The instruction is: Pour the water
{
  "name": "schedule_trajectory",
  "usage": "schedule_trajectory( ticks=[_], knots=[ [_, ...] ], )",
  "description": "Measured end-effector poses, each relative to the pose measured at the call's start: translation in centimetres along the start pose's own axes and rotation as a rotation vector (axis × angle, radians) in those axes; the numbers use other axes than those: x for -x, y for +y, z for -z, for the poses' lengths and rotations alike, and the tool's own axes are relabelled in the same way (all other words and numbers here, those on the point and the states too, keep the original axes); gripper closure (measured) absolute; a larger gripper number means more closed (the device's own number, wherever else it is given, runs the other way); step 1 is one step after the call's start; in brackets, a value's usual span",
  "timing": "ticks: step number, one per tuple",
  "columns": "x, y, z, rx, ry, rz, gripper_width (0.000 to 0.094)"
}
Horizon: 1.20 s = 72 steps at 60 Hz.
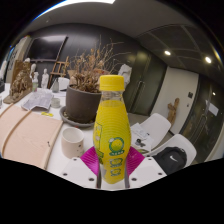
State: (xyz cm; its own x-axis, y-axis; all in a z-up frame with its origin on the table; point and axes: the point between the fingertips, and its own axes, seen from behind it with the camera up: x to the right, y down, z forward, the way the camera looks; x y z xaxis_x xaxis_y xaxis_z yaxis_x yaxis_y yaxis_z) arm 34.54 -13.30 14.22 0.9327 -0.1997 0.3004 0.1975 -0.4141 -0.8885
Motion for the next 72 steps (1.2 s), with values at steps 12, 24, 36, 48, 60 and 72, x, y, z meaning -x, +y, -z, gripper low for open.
schedule_trajectory(
  ticks=[12, 24, 36, 48, 60, 72],
  knots=[
    [-5.4, -5.0, -5.3, -0.027, 0.179, 0.448, 0.0623],
    [-5.5, -8.0, -10.5, -0.067, 0.277, 0.961, 0.062],
    [-2.1, -8.3, -13.6, -0.162, 0.295, 1.475, 0.0621],
    [-0.8, -7.8, -14.8, -0.19, 0.295, 1.668, 0.062],
    [-0.8, -8.4, -14.5, -0.185, 0.243, 1.497, 0.0618],
    [-3.0, -9.5, -12.9, -0.096, 0.155, 0.882, 0.0618]
  ],
)
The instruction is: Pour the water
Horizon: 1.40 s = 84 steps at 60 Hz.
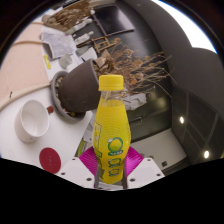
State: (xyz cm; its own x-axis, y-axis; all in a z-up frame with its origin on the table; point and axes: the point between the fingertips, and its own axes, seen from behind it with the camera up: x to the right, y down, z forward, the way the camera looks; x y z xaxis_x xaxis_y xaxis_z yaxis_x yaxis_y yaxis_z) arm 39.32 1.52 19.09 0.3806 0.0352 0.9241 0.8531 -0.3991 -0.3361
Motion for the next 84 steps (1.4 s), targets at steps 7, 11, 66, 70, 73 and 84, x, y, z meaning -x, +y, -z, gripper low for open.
schedule_trajectory(
  ticks=[7, 11, 66, 70, 73, 84],
  knots=[
    [0.0, 0.3, 0.7, 0.042, -0.106, -0.473, 0.0619],
    [0.9, 0.9, 0.6, 0.07, -0.179, -0.712, 0.0618],
    [13.6, 3.3, 0.3, 0.114, -0.403, -1.161, 0.0062],
    [12.6, 3.3, 1.7, 0.133, -0.391, -1.155, 0.008],
    [12.1, 3.8, 3.3, 0.178, -0.38, -1.136, 0.0074],
    [9.8, 2.7, 12.9, 0.297, -0.395, -1.143, 0.0078]
  ],
)
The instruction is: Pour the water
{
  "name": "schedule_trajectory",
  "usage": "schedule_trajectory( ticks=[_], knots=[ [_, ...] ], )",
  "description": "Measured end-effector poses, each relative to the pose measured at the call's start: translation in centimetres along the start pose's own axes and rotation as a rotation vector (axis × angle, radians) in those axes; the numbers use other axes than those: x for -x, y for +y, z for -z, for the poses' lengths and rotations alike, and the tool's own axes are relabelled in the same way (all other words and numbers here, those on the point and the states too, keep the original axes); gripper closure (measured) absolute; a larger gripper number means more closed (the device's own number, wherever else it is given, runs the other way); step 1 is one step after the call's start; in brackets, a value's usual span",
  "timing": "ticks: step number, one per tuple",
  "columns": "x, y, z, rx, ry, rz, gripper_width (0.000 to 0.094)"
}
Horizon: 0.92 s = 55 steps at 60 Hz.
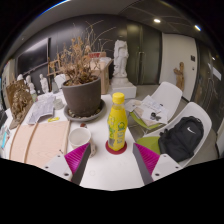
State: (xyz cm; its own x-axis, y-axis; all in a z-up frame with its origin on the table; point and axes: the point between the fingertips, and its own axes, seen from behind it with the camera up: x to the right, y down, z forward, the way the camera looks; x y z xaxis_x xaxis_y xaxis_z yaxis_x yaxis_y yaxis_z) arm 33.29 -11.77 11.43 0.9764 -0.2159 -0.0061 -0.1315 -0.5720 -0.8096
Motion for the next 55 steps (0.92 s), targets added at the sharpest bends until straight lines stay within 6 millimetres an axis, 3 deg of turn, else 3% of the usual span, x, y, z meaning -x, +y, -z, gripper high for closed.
schedule_trajectory(
  ticks=[19, 28, 35, 43, 55],
  knots=[
    [6.5, 4.0, 18.5, 0.032, 0.078, 0.042, 0.0074],
    [11.1, 5.9, 24.4, 0.022, 0.083, 0.048, 0.0076],
    [13.9, 7.4, 27.4, 0.029, 0.072, 0.05, 0.0077],
    [15.4, 8.2, 29.4, 0.02, 0.084, 0.071, 0.0077],
    [16.7, 8.2, 30.4, 0.001, 0.101, 0.097, 0.0076]
  ],
)
